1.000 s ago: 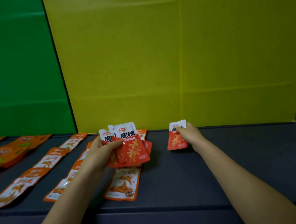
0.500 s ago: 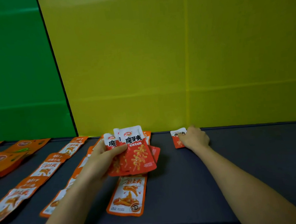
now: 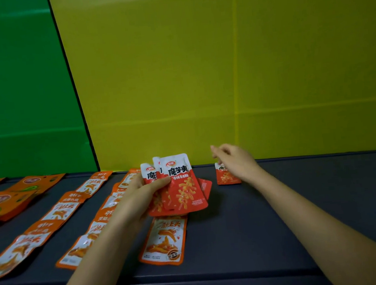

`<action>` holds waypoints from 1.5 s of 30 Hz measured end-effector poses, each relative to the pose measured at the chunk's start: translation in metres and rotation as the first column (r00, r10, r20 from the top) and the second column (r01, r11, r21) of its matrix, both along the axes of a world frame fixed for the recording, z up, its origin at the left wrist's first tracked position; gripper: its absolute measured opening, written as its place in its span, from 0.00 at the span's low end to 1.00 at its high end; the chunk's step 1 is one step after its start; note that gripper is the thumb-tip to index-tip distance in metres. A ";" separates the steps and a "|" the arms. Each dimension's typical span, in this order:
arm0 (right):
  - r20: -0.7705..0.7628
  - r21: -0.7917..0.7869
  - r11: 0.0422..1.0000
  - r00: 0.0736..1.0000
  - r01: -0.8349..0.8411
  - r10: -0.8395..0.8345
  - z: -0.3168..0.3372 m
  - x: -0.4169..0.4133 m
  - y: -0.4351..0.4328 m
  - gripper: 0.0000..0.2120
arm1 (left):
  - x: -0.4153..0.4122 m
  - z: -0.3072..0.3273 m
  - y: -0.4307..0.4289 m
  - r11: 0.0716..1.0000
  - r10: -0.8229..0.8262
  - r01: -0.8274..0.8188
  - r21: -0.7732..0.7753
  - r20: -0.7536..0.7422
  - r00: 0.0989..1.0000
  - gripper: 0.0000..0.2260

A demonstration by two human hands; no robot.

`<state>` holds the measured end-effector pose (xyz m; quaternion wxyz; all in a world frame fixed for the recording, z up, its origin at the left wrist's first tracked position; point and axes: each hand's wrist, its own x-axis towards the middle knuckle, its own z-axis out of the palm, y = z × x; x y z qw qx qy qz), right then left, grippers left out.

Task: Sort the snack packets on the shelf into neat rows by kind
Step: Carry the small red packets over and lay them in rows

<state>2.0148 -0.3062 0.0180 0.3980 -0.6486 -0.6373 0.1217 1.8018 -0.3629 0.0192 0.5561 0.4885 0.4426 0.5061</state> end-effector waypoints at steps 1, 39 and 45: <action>-0.062 0.004 0.996 0.994 -0.094 0.094 0.004 -0.008 -0.009 0.22 | 0.003 0.000 0.000 1.000 -0.008 0.008 0.000 0.013 1.000 0.10; 0.179 -0.185 0.946 0.955 0.268 -0.236 -0.051 0.022 -0.036 0.26 | 0.011 -0.010 0.010 0.999 -0.042 0.039 0.035 0.075 0.996 0.13; -0.130 0.027 0.998 0.990 0.058 -0.054 -0.022 0.004 -0.057 0.18 | 0.016 -0.008 -0.003 0.996 -0.084 0.083 0.029 0.036 0.996 0.04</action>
